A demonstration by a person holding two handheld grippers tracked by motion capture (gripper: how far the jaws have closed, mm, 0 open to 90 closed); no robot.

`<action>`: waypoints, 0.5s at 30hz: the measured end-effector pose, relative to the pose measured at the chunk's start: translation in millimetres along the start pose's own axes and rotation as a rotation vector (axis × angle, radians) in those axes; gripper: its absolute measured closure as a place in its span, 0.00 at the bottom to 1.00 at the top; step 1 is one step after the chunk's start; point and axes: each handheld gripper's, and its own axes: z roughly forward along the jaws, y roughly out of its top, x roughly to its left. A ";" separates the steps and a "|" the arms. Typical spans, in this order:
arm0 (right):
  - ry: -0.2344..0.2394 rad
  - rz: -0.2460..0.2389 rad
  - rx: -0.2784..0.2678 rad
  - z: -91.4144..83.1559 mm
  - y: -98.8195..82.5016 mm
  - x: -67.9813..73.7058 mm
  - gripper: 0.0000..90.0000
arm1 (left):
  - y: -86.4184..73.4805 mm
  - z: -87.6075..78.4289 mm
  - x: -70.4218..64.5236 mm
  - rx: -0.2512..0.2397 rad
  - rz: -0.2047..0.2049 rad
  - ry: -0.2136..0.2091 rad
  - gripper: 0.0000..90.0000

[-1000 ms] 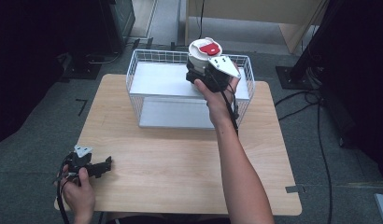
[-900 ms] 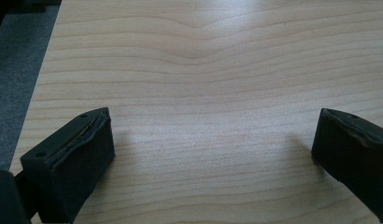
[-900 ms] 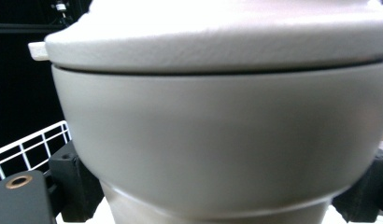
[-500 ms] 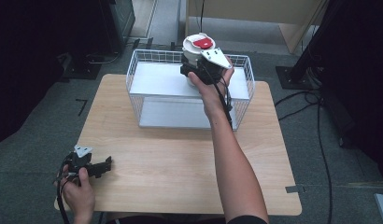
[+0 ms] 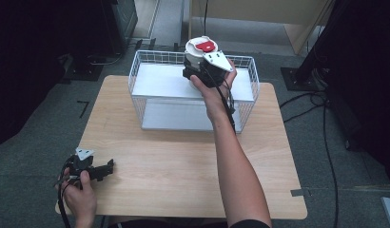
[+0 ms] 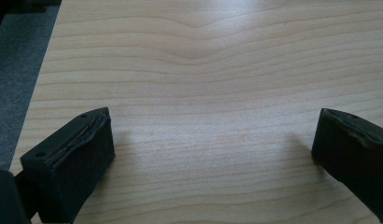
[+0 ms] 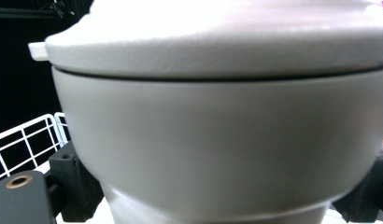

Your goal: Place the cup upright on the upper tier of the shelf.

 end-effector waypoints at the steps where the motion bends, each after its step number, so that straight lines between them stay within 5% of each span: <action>1: 0.002 -0.002 -0.003 -0.7 -0.7 -0.4 0.11 | 0.0 0.0 0.0 0.001 0.000 0.000 0.00; 11: 0.015 0.018 0.002 -4.5 -0.7 -2.2 0.09 | 0.0 0.0 0.0 0.000 -0.001 0.000 0.00; 15: 0.044 0.025 0.022 -7.6 -2.3 -4.6 0.00 | 0.0 0.0 0.0 0.000 0.000 0.000 0.00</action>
